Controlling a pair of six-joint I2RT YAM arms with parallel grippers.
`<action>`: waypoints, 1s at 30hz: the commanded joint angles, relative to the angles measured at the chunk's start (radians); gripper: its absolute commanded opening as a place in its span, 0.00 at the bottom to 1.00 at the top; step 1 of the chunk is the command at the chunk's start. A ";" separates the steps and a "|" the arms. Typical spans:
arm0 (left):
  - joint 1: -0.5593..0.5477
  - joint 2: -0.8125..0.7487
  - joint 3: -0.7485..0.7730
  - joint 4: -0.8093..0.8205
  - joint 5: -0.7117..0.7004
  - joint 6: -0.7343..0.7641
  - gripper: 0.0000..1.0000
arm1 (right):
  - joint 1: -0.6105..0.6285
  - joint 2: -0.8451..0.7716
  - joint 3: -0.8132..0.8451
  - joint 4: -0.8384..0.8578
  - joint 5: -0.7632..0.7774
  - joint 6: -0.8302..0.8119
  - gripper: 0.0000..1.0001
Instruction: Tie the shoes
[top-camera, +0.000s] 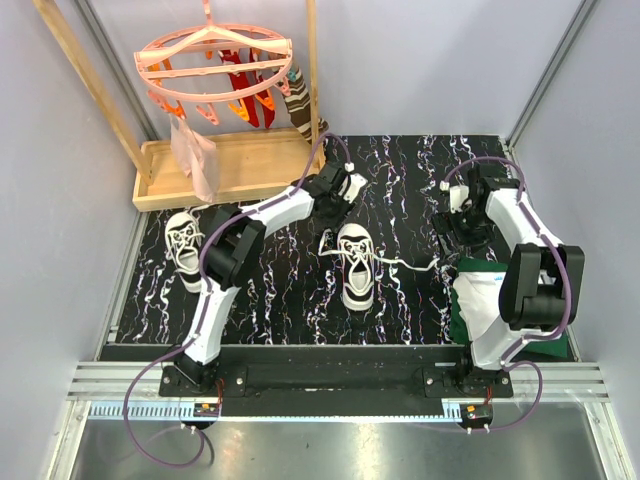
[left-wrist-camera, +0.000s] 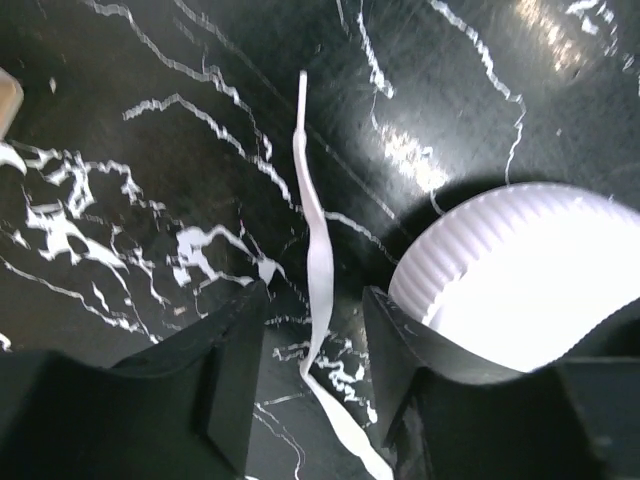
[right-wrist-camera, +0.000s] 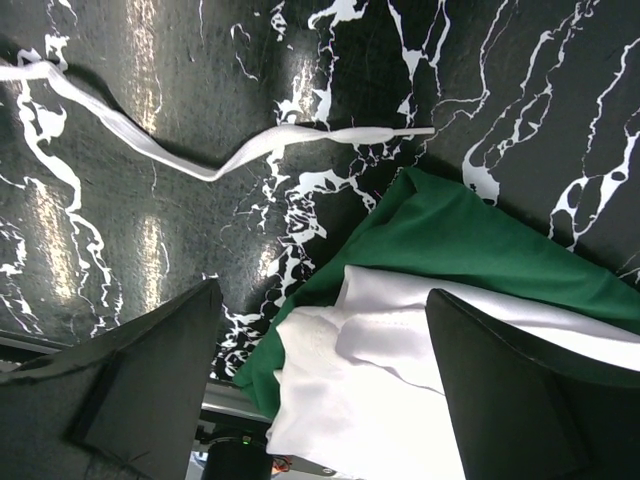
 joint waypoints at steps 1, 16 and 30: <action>-0.004 0.030 0.051 -0.061 -0.017 0.027 0.38 | 0.006 0.020 0.055 -0.017 -0.046 0.030 0.90; -0.001 -0.288 -0.065 -0.010 0.060 0.001 0.00 | 0.081 0.100 0.081 -0.005 -0.045 0.120 0.72; -0.002 -0.529 -0.252 0.129 0.162 -0.119 0.00 | 0.127 0.156 -0.014 0.138 0.012 0.271 0.77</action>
